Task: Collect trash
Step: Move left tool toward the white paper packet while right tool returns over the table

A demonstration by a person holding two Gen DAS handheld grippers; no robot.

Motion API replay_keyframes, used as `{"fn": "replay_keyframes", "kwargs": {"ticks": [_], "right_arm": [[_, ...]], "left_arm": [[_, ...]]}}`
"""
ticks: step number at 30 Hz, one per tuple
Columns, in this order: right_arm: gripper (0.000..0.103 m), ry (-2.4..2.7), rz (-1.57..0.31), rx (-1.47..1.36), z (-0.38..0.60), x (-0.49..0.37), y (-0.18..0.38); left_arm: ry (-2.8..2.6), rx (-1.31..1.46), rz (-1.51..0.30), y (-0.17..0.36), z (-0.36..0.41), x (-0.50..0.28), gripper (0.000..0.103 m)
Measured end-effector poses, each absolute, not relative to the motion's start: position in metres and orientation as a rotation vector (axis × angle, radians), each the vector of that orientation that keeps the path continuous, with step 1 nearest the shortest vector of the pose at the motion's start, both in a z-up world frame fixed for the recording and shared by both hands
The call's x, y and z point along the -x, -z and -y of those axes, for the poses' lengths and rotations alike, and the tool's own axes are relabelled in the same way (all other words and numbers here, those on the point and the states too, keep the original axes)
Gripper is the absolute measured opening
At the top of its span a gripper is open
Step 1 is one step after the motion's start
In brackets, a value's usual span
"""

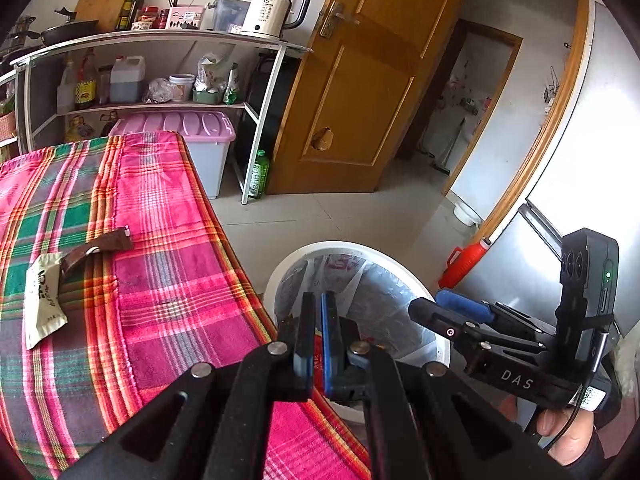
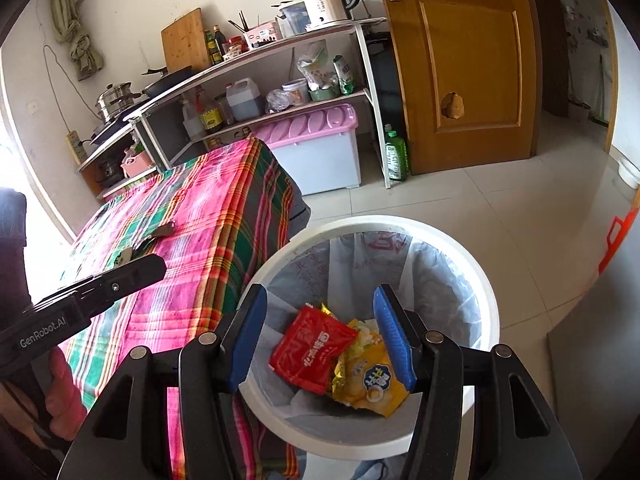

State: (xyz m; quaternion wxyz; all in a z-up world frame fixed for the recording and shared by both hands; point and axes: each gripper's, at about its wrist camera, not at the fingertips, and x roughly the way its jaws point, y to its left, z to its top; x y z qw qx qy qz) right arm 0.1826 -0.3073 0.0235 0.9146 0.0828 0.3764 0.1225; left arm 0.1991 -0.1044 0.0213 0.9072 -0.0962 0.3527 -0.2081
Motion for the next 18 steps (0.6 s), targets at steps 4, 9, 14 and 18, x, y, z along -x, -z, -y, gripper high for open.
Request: {"fn": "replay_keyframes", "kwargs": {"ticks": [4,9,14,18], "right_arm": [[0.056,-0.274,-0.762,-0.157,0.295,-0.177,-0.032],[0.056,-0.303,-0.751,-0.139,0.28,-0.172,-0.037],[0.056,-0.331,-0.743,-0.125,0.267,-0.167,-0.042],[0.056,-0.354,-0.74,-0.109,0.255,-0.163,-0.044]], "left_arm": [[0.396,0.201,-0.707,-0.026,0.089,-0.19,0.009],[0.352,0.212,-0.683,-0.029,0.069,-0.178,0.021],[0.309,0.212,-0.665,-0.03,0.051,-0.167,0.021],[0.28,0.215,-0.652,-0.031,0.038,-0.159,0.024]]}}
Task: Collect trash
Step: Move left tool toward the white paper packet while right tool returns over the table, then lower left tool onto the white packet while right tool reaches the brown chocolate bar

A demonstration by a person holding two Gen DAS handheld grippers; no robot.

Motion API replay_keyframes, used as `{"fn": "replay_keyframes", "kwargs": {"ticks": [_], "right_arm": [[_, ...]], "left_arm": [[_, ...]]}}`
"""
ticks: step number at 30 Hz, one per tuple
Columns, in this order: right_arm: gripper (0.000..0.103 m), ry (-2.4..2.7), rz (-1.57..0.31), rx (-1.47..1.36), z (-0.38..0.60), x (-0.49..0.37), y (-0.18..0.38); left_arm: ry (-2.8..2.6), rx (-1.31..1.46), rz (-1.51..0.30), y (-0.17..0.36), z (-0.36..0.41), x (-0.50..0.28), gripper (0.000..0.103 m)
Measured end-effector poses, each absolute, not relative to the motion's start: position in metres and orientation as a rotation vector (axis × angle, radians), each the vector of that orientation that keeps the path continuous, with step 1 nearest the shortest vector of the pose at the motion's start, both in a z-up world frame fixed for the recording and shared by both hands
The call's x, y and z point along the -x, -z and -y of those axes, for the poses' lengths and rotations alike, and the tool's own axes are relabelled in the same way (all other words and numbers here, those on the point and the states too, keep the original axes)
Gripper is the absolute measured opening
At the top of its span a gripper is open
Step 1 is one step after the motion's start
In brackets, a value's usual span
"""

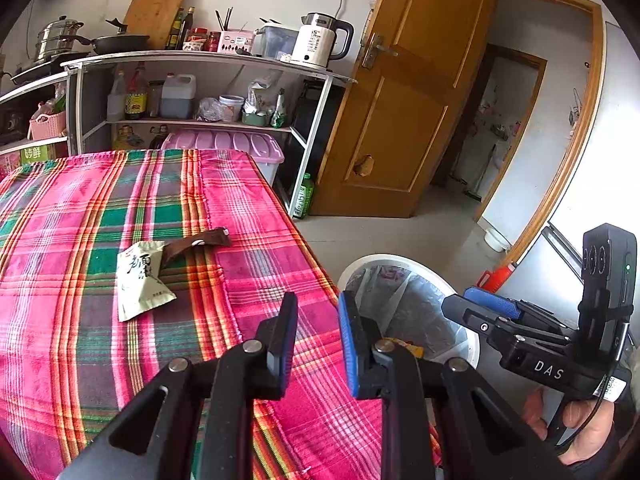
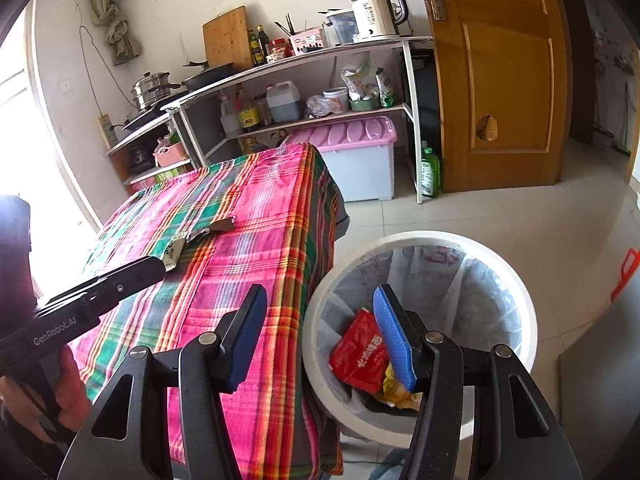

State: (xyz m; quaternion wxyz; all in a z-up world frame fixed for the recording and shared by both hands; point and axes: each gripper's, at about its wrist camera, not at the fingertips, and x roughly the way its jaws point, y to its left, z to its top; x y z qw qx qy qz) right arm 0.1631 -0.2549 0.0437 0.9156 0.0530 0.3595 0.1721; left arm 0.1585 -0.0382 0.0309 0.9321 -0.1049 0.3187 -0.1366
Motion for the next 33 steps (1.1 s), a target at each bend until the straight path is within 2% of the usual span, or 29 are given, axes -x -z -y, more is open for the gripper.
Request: {"fn": "replay_keyframes", "kwargs": {"ticks": [14,28,33], "right_arm": [[0.056,-0.445,-0.733,-0.066,0.211,-0.157,-0.048],[0.057,-0.518,-0.739,-0.015,0.167,-0.17,-0.044],[0.057,-0.524,-0.742,-0.011,0.162,-0.178,-0.042]], "left_arm": [[0.182,0.238,-0.636,-0.027,-0.005,-0.138,0.028],[0.084,0.276,-0.64,-0.018,-0.045,-0.145,0.046],[0.046,0.278,-0.668,-0.01,-0.053,-0.16,0.047]]}}
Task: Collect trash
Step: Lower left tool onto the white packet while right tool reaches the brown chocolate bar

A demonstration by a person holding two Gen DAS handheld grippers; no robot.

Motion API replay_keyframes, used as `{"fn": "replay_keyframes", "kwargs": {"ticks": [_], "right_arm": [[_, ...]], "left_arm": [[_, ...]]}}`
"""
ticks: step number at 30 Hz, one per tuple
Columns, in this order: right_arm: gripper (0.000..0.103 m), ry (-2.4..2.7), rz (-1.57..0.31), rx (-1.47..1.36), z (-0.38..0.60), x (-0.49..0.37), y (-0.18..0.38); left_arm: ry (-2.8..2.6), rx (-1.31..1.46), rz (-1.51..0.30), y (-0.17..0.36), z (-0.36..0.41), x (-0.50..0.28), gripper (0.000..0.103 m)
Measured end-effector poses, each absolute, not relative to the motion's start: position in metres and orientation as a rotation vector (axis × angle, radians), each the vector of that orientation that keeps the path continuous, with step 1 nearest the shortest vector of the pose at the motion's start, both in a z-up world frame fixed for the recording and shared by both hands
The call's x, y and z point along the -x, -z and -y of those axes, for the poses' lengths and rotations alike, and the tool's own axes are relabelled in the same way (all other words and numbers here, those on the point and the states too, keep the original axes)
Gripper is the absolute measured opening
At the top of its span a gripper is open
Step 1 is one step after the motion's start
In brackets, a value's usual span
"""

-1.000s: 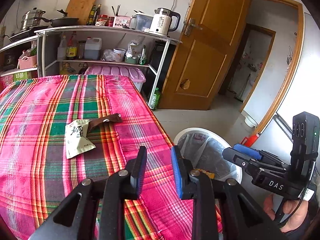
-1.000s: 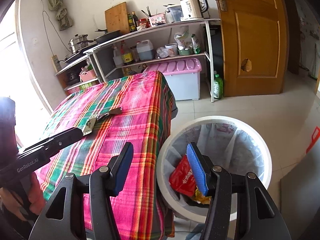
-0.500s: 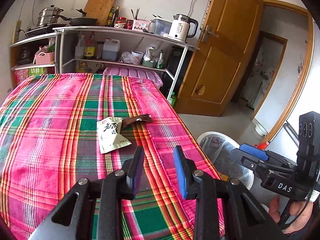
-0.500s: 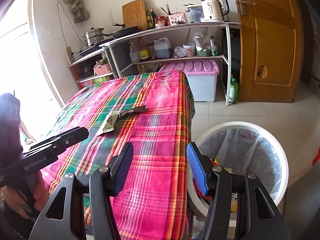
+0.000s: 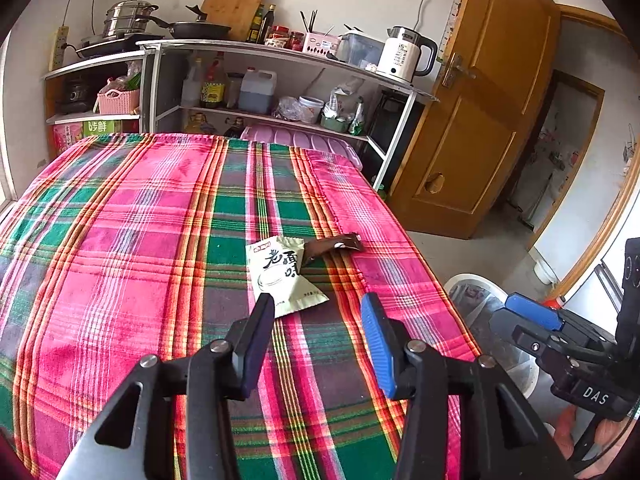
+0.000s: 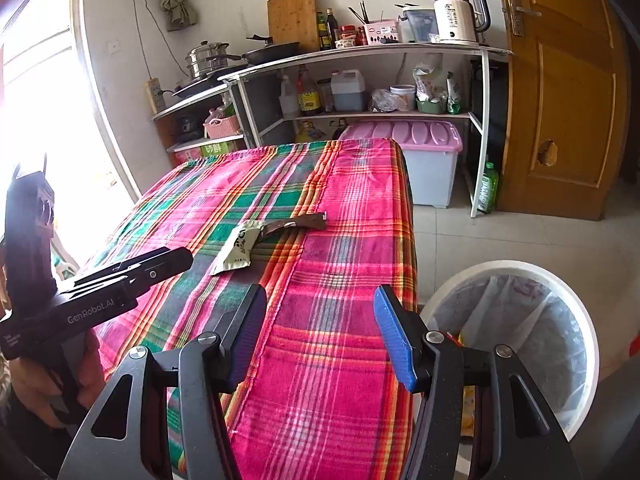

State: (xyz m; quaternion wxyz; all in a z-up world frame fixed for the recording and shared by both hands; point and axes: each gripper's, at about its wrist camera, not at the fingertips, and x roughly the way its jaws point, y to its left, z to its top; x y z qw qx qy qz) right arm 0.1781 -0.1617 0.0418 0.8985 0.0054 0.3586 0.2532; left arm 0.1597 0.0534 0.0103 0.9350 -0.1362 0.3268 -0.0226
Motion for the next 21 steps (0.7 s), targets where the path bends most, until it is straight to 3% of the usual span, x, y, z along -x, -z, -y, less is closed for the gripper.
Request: {"fn": "replay_keyframes", "kwargs": {"ticks": [21], "right_arm": [[0.057,-0.544,-0.762,-0.014,0.148,-0.209,-0.036]], "left_arm": [[-0.043,0.32,-0.817,0.028,-0.059,-0.23,0.047]]}}
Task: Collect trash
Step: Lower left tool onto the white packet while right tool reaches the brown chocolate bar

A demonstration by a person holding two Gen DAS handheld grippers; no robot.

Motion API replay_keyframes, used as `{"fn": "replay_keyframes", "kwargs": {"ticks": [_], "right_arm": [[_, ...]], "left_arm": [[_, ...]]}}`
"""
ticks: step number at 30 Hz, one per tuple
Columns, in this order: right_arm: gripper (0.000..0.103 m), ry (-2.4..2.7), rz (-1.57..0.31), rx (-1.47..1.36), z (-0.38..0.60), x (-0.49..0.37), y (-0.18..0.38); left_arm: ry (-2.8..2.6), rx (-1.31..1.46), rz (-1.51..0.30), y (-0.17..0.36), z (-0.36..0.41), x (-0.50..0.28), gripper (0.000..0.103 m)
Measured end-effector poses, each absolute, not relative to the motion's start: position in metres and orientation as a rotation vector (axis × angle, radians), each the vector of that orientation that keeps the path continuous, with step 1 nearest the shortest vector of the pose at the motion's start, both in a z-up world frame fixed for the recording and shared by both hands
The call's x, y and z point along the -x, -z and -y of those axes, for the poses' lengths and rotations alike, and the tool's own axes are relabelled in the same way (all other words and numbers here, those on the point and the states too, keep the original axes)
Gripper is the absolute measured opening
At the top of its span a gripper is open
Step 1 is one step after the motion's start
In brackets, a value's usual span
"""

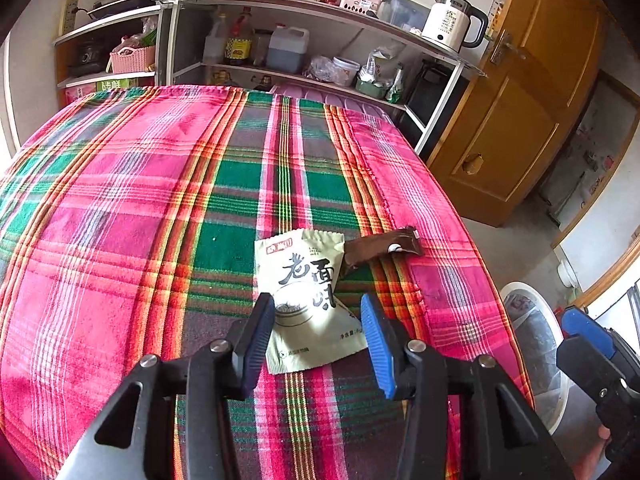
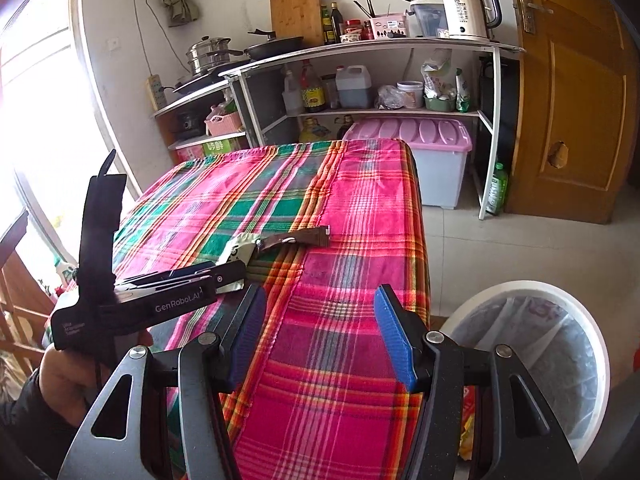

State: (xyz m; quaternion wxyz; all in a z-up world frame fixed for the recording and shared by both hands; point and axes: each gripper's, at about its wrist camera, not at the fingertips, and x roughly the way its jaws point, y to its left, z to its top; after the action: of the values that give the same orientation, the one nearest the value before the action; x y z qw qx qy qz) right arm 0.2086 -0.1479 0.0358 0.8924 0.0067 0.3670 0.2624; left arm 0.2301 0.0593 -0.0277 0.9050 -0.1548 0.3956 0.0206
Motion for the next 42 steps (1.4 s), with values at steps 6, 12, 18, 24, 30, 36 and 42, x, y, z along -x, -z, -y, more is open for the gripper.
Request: {"fn": "replay_keyframes", "kwargs": {"ticks": [6,12,18,24,30,36,42], "right_arm": [[0.057,-0.544,-0.779,-0.025,0.143,-0.216,-0.034],[0.057,-0.542,-0.802,-0.023,0.134,-0.223,-0.035],[0.057,-0.548,-0.837,-0.027,0.12,-0.231,-0.032],[0.057,-0.559,-0.84,-0.009,0.104,-0.235,-0.032],[0.057,-0.569,-0.854,0.003,0.09,-0.242,-0.031],[0.057,-0.566,-0.869,0.006,0.084,-0.248,-0.025],[0.057,-0.558,-0.873,-0.003,0.085,-0.251,-0.025]], "left_arm": [[-0.043,0.313,-0.818,0.028,-0.059,-0.231,0.036],[-0.019,0.29,-0.785,0.021,-0.06,-0.223,0.012],[-0.003,0.312,-0.766,0.019,-0.072,-0.214,0.008],[-0.03,0.316,-0.727,0.014,-0.093,-0.203,0.006],[-0.029,0.327,-0.679,0.006,-0.11,-0.19,0.001],[0.005,0.392,-0.681,0.011,-0.125,-0.188,0.005],[0.038,0.331,-0.71,0.012,-0.112,-0.194,0.073]]}}
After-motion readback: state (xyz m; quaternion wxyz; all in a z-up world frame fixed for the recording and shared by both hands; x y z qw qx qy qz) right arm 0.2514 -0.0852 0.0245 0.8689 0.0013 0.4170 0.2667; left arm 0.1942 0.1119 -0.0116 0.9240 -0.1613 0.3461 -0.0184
